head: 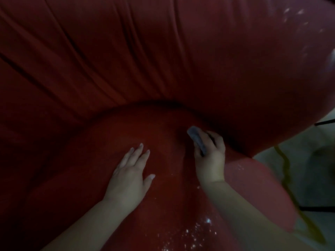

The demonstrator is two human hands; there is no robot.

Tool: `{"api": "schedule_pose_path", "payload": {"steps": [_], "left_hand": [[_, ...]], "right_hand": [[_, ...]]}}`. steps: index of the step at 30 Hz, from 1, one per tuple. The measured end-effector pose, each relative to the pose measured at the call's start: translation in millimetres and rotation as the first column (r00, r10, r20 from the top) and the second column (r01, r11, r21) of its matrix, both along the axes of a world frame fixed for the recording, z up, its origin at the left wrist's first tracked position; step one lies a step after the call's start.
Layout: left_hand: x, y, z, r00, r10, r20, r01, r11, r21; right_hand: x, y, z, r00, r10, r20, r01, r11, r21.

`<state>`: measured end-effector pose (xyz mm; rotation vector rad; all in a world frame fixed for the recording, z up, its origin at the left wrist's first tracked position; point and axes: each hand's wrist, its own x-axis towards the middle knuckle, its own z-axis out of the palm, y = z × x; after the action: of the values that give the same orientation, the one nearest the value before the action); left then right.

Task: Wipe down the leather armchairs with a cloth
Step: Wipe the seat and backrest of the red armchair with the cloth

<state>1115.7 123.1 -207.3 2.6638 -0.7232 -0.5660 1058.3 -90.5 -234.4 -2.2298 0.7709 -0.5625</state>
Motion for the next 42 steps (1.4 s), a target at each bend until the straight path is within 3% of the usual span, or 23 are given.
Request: {"api": "schedule_pose_path", "payload": {"steps": [4,7,20,26,30,36,42], "left_hand": [[4,-6,-6,0.999,-0.037,0.001,0.037,0.999,0.003],[5,-9,-10,0.999,-0.053,-0.008,0.054,0.998,0.022],[1,-20,-14,0.996,-0.082,-0.019,0.083,0.995,0.064],[-5,-14,-16,0.995,-0.098,-0.011,0.098,0.992,0.083],[-14,-11,-17,0.996,-0.092,-0.013,0.093,0.992,0.080],[-21,-3,-19,0.994,-0.109,-0.009,0.110,0.990,0.090],[-24,-1,-16,0.994,-0.108,-0.020,0.110,0.988,0.107]], "right_hand": [[30,-8,-13,0.999,0.047,-0.021,-0.049,0.994,-0.097],[29,-18,-24,0.987,0.087,-0.134,-0.115,0.969,-0.218],[-31,-37,-25,0.972,-0.107,-0.209,0.033,0.944,-0.327],[-66,-55,-32,0.941,-0.217,-0.261,0.168,0.966,-0.195],[-83,-58,-19,0.967,-0.236,-0.093,0.209,0.949,-0.237],[-101,-67,-20,0.929,-0.332,-0.164,0.321,0.943,-0.094],[-98,-67,-11,0.928,-0.368,-0.053,0.368,0.930,-0.009]]}}
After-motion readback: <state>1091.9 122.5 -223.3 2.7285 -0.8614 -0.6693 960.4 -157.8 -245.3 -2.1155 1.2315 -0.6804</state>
